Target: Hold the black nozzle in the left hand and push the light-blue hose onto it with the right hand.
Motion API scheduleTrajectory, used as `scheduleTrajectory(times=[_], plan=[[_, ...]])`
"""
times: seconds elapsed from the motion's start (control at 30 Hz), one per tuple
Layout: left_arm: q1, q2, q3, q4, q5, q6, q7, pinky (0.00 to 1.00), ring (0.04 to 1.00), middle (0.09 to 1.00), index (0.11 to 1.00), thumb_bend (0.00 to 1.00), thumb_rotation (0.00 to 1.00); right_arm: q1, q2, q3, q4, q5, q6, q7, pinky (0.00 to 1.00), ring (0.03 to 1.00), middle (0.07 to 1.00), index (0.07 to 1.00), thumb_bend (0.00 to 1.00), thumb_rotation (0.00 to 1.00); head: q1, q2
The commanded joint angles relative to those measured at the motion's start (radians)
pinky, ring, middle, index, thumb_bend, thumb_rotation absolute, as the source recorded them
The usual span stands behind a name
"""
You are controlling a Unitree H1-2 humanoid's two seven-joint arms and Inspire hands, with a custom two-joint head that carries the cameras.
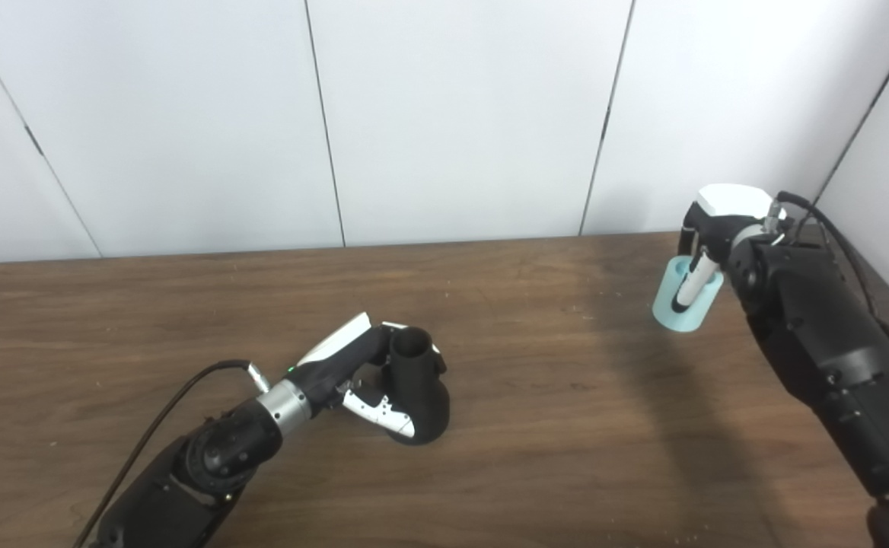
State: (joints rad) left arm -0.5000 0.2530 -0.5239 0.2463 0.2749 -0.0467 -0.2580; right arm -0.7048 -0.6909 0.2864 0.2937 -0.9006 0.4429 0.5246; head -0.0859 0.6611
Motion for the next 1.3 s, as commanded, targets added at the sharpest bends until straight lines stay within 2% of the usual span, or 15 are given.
scheduleTrajectory(times=[0.0,0.07,0.27,0.33,0.47,0.6,0.8,0.87,0.97,1.2,1.27], plan=[[0.079,0.039,-0.044,0.062,0.057,0.09,-0.097,0.37,0.446,0.509,0.492,0.51,0.08,-0.035,-0.028,-0.012,-0.049,0.021,0.007,0.028,0.14,0.222,0.472,0.485,0.53,0.0,-0.002,-0.001],[0.076,0.037,-0.044,0.067,0.056,0.09,-0.097,0.37,0.445,0.508,0.492,0.51,0.08,-0.047,-0.029,-0.011,-0.086,0.032,0.007,0.053,0.14,0.226,0.472,0.486,0.53,0.0,-0.002,-0.002],[0.066,0.032,-0.051,0.068,0.064,0.093,-0.101,0.42,0.494,0.533,0.492,0.51,0.08,-0.114,-0.035,-0.01,-0.322,0.063,-0.022,0.171,0.2,0.282,0.474,0.485,0.53,0.0,-0.003,-0.005],[0.064,0.031,-0.053,0.065,0.066,0.095,-0.101,0.43,0.5,0.539,0.492,0.51,0.08,-0.137,-0.027,-0.01,-0.401,0.076,-0.032,0.199,0.22,0.308,0.431,0.517,0.52,0.0,-0.002,-0.007],[0.06,0.023,-0.056,0.062,0.069,0.106,-0.099,0.44,0.508,0.557,0.492,0.51,0.08,-0.178,0.002,-0.004,-0.54,0.094,-0.048,0.24,0.26,0.329,0.449,0.515,0.53,0.0,0.008,-0.005],[0.06,0.013,-0.054,0.043,0.066,0.127,-0.101,0.44,0.513,0.569,0.492,0.51,0.08,-0.209,0.038,0.01,-0.64,0.099,-0.058,0.276,0.08,0.156,0.466,0.486,0.53,0.0,0.021,-0.003],[0.062,0.006,-0.048,0.035,0.061,0.132,-0.092,0.44,0.515,0.571,0.492,0.51,0.08,-0.238,0.1,0.012,-0.73,0.118,-0.059,0.332,0.09,0.177,0.471,0.481,0.53,0.0,0.027,-0.005],[0.064,0.004,-0.047,0.037,0.063,0.127,-0.088,0.44,0.517,0.571,0.492,0.51,0.08,-0.247,0.12,0.014,-0.749,0.122,-0.055,0.356,0.09,0.183,0.412,0.5,0.52,0.0,0.028,-0.004],[0.067,0.002,-0.048,0.042,0.066,0.119,-0.084,0.44,0.517,0.569,0.492,0.51,0.08,-0.263,0.144,0.022,-0.776,0.126,-0.036,0.4,0.1,0.188,0.391,0.504,0.52,0.0,0.03,-0.003],[0.069,-0.003,-0.052,0.044,0.074,0.123,-0.089,0.44,0.517,0.568,0.492,0.51,0.08,-0.313,0.168,0.06,-0.806,0.125,0.005,0.536,0.2,0.294,0.451,0.507,0.53,0.0,0.035,0.002],[0.069,-0.004,-0.052,0.041,0.075,0.129,-0.091,0.44,0.517,0.568,0.492,0.51,0.08,-0.317,0.173,0.066,-0.807,0.127,0.009,0.562,0.2,0.296,0.448,0.509,0.53,0.0,0.036,0.003]])
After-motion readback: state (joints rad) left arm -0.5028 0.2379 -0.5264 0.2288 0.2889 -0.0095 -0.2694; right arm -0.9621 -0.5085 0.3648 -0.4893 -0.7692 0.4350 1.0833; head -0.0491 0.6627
